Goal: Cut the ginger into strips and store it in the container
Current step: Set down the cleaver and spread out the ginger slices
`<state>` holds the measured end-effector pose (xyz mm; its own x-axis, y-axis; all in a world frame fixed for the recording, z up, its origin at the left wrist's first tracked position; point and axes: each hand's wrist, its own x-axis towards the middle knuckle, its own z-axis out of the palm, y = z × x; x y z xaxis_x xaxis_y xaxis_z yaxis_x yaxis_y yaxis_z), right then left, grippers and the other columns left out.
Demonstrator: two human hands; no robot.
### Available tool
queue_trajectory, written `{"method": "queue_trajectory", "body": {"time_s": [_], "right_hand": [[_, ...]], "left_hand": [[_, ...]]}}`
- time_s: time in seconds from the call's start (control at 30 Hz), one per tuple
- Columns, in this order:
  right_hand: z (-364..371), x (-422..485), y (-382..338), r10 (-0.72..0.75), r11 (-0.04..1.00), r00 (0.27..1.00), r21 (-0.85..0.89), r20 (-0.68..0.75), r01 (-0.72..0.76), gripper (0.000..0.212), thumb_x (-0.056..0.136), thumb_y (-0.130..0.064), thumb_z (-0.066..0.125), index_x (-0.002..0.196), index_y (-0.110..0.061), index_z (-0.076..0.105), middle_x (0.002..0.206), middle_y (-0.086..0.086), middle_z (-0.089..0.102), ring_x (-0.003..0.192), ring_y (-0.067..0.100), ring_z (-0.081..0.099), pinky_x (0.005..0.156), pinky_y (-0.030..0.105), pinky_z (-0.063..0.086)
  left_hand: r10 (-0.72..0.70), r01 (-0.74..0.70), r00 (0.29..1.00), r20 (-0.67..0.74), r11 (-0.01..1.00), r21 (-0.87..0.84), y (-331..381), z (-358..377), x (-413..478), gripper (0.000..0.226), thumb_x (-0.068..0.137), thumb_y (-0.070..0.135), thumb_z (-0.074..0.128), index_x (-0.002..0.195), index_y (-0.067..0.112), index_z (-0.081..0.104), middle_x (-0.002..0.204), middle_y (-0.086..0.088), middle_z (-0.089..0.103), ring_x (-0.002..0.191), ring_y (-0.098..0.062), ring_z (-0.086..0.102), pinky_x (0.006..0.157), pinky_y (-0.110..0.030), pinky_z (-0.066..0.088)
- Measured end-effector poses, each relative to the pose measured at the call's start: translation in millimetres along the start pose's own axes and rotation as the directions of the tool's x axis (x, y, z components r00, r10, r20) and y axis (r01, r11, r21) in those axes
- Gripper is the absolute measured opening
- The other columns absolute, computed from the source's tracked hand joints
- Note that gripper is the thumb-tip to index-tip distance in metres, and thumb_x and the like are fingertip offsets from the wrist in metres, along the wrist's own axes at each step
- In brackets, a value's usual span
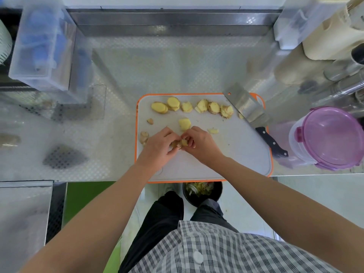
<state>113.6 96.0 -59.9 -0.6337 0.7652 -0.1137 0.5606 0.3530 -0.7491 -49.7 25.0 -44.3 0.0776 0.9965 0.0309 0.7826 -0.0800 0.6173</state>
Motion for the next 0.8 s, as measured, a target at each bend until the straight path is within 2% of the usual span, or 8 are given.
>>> {"method": "queue_trajectory", "body": {"time_s": [0.1,0.2,0.27,0.33,0.5,0.7,0.8], "right_hand": [[1.2,-0.4,1.2,0.008,1.0,1.0,0.004,-0.001,-0.008,0.022,0.073,-0.009,0.079,0.091,-0.004,0.067,0.087,0.004,0.056,0.068,0.012,0.052,0.064,0.031,0.052],[0.9,0.0,0.5,0.016,1.0,1.0,0.007,-0.004,-0.016,0.023,0.073,-0.008,0.078,0.092,-0.004,0.067,0.088,0.002,0.054,0.069,0.013,0.052,0.066,0.031,0.052],[-0.3,-0.8,0.0,0.034,0.999,0.999,0.0,0.007,-0.034,0.028,0.074,-0.006,0.076,0.1,-0.004,0.066,0.091,0.006,0.058,0.072,0.013,0.054,0.07,0.031,0.052],[-1.9,-2.6,-1.0,0.051,0.999,0.999,0.002,0.009,-0.051,0.032,0.074,-0.004,0.074,0.105,-0.004,0.064,0.094,0.009,0.061,0.074,0.015,0.057,0.073,0.031,0.053],[-3.7,-4.6,-5.1,0.079,0.996,0.997,0.033,-0.008,-0.079,0.029,0.075,0.0,0.07,0.102,-0.007,0.062,0.088,0.005,0.062,0.074,0.016,0.06,0.072,0.03,0.053],[-2.5,0.6,-5.8,0.066,0.996,0.998,0.067,0.003,-0.066,0.027,0.073,0.001,0.069,0.097,-0.009,0.063,0.085,0.005,0.064,0.073,0.017,0.062,0.071,0.034,0.054],[-2.5,4.6,-5.3,0.053,0.995,0.999,0.083,0.005,-0.053,0.026,0.074,0.002,0.066,0.098,-0.009,0.064,0.085,0.004,0.064,0.073,0.017,0.062,0.072,0.035,0.054]], "left_hand": [[0.003,-0.003,1.0,-0.015,1.0,0.004,-0.4,-0.6,-1.7,0.026,0.072,0.001,0.076,0.097,0.006,0.07,0.089,-0.007,0.062,0.065,-0.009,0.048,0.062,-0.022,0.045],[-0.008,0.008,1.0,0.012,0.999,0.033,-0.2,1.7,-2.9,0.035,0.071,0.008,0.08,0.104,0.006,0.069,0.093,-0.008,0.062,0.069,-0.018,0.056,0.063,-0.027,0.05],[-0.048,0.047,0.999,0.012,0.996,0.071,1.3,5.4,-3.5,0.041,0.069,0.011,0.083,0.106,0.005,0.068,0.093,-0.01,0.063,0.073,-0.026,0.06,0.064,-0.033,0.052],[-0.087,0.086,0.996,0.012,0.991,0.107,3.9,9.5,-2.9,0.042,0.065,0.01,0.086,0.103,0.004,0.07,0.088,-0.011,0.063,0.074,-0.03,0.06,0.064,-0.035,0.052],[-0.113,0.108,0.993,0.02,0.983,0.148,4.7,13.7,3.3,0.035,0.059,0.008,0.088,0.09,0.003,0.072,0.078,-0.011,0.059,0.07,-0.03,0.058,0.063,-0.027,0.039],[-0.087,0.075,0.995,0.043,0.972,0.222,8.1,11.8,4.1,0.034,0.057,0.008,0.088,0.085,0.002,0.07,0.075,-0.012,0.057,0.066,-0.03,0.058,0.052,-0.032,0.046],[-0.088,0.078,0.995,0.038,0.975,0.206,5.3,8.7,5.2,0.03,0.06,0.006,0.086,0.085,0.003,0.07,0.075,-0.012,0.056,0.067,-0.031,0.057,0.052,-0.034,0.05]]}}
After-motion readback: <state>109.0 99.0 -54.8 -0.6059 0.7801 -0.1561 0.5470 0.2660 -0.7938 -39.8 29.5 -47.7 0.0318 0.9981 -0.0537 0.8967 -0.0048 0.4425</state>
